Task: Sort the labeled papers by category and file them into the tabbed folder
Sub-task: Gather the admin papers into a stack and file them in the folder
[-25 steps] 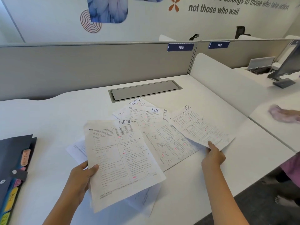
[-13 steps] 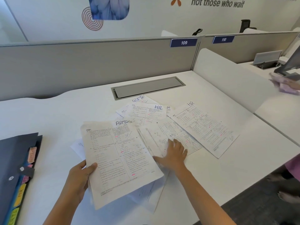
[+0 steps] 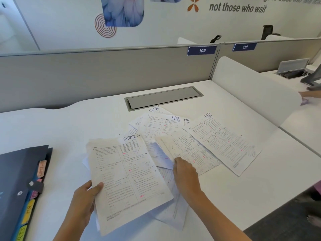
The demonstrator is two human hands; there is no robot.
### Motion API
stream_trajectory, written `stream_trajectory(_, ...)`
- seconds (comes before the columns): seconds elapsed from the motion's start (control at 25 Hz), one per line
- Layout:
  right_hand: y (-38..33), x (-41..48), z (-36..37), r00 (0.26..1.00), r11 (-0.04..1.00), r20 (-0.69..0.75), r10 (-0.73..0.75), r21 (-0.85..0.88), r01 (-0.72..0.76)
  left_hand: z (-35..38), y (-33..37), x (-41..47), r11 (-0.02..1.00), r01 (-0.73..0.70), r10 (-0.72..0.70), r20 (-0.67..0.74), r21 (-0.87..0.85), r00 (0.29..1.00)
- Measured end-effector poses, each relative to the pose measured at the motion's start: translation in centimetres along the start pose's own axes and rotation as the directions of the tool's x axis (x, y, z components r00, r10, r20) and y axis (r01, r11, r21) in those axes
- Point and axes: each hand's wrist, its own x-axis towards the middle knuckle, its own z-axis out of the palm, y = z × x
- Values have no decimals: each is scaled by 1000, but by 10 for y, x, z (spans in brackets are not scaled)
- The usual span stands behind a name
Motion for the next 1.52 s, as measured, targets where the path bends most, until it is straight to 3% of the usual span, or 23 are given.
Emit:
stream_trajectory(0.16, -4, 6, -28, 988, 994, -148, -43, 93, 57, 1, -1, 0, 1000, -3, 3, -1, -3, 1000)
stream_trajectory(0.28, -12, 16, -60, 906, 933, -420, -56, 302, 197, 3, 1, 1, 1000, -3, 3, 1, -11, 1000)
stream_trajectory(0.36, -14, 22, -82, 796, 884, -603, 41, 394, 252, 3, 2, 1, 1000, -2, 2, 2, -18, 1000)
stream_trajectory(0.44, -6, 31, -94, 728, 773, -635, 260, 588, 237, 3, 4, 2, 1000, -5, 5, 4, -25, 1000)
stream_trajectory(0.52, 16, 46, -94, 672, 533, -504, 543, 825, 189, 2, 4, 2, 999, -9, 8, -3, -32, 1000)
stream_trajectory(0.64, 54, 56, -81, 581, 67, -120, 805, 991, 111, 2, 4, 3, 999, -14, 14, -9, -36, 1000)
stream_trajectory(0.72, 72, 49, -74, 482, -116, 92, 871, 993, 21, 3, 3, 3, 999, -14, 14, -11, -38, 1000)
stream_trajectory(0.8, 85, 35, -68, 399, -197, 227, 888, 973, -117, 4, 2, 3, 999, -11, 11, -15, -35, 1000)
stream_trajectory(0.88, 96, 22, -60, 340, -136, 257, 904, 930, -342, 5, 2, 2, 1000, -6, 6, -14, -28, 1000)
stream_trajectory(0.96, 105, 13, -48, 339, 4, 191, 921, 867, -498, 5, 2, 2, 1000, 0, 0, -7, -22, 1000)
stream_trajectory(1.12, 116, 7, -37, 381, 151, 64, 922, 848, -509, 5, 2, 2, 1000, -2, 2, 12, -5, 1000)
stream_trajectory(1.36, 121, 6, -49, 419, 209, 16, 908, 850, -484, 7, 3, -1, 1000, -4, 3, 45, 8, 999)
stream_trajectory(1.44, 121, 6, -50, 387, 235, -37, 921, 846, -478, 8, 3, -2, 1000, -3, 2, 51, 14, 999)
stream_trajectory(1.52, 122, 6, -54, 297, 187, -50, 953, 872, -453, 8, 3, -2, 1000, -2, 1, 47, 14, 999)
